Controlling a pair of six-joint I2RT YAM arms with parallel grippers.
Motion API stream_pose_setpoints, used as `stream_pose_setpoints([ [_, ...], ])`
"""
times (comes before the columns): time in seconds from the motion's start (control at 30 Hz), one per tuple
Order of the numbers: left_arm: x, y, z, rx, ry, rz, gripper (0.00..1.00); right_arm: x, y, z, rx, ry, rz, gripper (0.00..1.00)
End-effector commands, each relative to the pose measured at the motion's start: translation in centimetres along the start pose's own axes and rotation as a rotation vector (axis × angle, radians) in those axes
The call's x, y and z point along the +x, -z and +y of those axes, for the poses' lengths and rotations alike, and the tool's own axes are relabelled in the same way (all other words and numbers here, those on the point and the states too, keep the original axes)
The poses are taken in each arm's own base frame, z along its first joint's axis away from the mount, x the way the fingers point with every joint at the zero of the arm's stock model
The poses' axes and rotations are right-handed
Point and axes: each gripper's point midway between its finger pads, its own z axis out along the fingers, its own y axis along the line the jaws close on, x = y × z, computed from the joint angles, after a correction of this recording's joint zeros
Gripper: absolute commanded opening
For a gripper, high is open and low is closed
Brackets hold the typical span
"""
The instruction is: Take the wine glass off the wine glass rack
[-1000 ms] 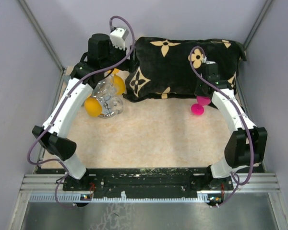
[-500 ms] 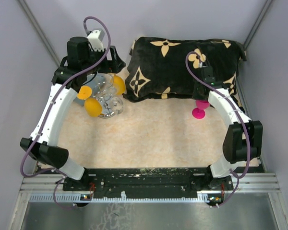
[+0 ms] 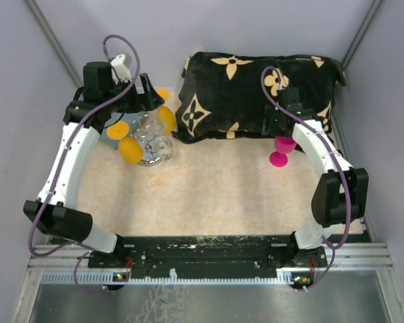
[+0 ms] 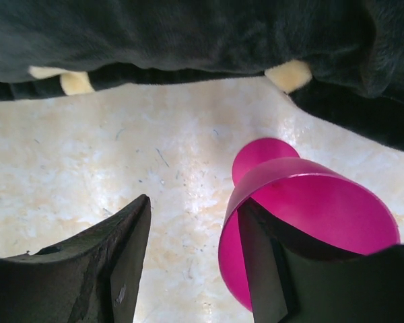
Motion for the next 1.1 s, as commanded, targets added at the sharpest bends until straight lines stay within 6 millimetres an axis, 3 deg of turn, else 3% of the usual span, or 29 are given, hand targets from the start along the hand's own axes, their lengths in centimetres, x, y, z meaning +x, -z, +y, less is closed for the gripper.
stream_pose_setpoints([
  [0.0,-1.1,2.3,2.9,-0.022,0.105,-0.034,1.00,-4.9,4.1,1.7,-0.067,-0.017,-0.140,0.55],
  [0.13,-1.9,4.1,5.9,-0.055,0.176,-0.073,1.00,-6.9,6.6,1.6,-0.071,0.001,-0.191,0.57],
  [0.23,-2.4,5.6,7.6,-0.081,0.219,-0.107,1.00,-8.4,8.4,1.4,-0.073,0.007,-0.226,0.63],
  [0.37,-2.2,7.0,8.5,-0.094,0.242,-0.135,1.00,-10.1,10.5,1.5,-0.082,0.008,-0.274,0.70],
  [0.57,-2.3,7.7,6.7,-0.004,0.217,-0.156,1.00,-10.7,10.8,2.0,-0.114,0.001,-0.286,0.71],
  [0.7,-2.5,8.2,6.6,-0.014,0.216,-0.170,1.00,-10.7,10.9,2.2,-0.125,-0.007,-0.288,0.71],
  [0.93,-2.6,9.8,10.3,-0.088,0.383,-0.211,1.00,-10.6,11.2,2.4,-0.139,-0.005,-0.290,0.71],
  [1.07,-1.3,10.8,12.2,-0.094,0.530,-0.212,1.00,-10.7,11.2,2.7,-0.152,-0.005,-0.291,0.71],
])
